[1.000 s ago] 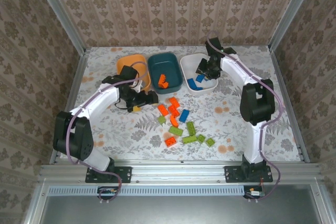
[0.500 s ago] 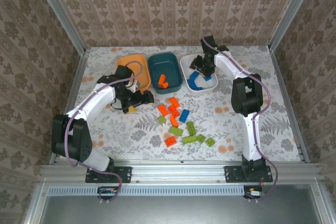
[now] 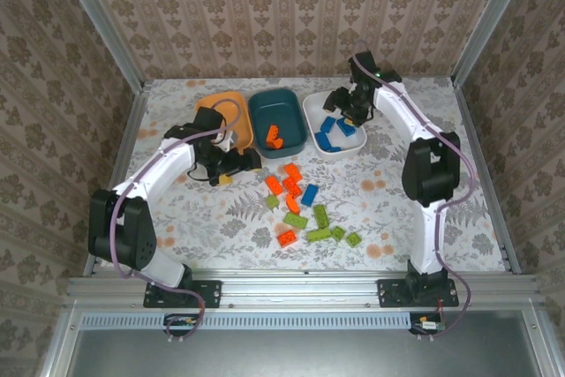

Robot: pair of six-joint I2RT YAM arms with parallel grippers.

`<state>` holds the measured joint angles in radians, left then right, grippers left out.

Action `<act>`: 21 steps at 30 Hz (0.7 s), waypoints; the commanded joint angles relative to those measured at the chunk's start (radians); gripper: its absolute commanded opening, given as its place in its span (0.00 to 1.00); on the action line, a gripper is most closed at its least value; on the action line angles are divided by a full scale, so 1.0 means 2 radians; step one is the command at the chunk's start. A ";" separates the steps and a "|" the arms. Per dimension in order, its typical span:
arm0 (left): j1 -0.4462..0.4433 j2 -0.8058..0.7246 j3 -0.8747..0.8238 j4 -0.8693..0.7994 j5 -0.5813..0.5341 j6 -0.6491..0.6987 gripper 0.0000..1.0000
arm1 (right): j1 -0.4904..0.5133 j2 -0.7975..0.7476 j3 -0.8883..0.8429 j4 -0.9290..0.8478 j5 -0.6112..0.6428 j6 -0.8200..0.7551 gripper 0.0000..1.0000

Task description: Sort the legos into containers by color

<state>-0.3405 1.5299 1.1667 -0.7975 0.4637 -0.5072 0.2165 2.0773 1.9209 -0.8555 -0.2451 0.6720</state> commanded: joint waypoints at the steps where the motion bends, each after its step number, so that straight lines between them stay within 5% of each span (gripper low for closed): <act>1: 0.008 -0.002 0.016 0.007 0.015 0.018 0.97 | 0.015 -0.077 -0.067 -0.042 -0.010 -0.026 0.68; 9: 0.022 -0.025 -0.017 0.026 0.026 0.012 0.98 | 0.110 -0.166 -0.244 -0.039 0.029 -0.027 0.69; 21: 0.033 -0.044 -0.050 0.047 0.036 -0.009 0.98 | 0.174 -0.105 -0.271 -0.007 0.021 0.022 0.69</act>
<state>-0.2852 1.4769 1.0863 -0.7128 0.5175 -0.5053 0.5510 1.8332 1.3666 -0.8661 -0.2173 0.6853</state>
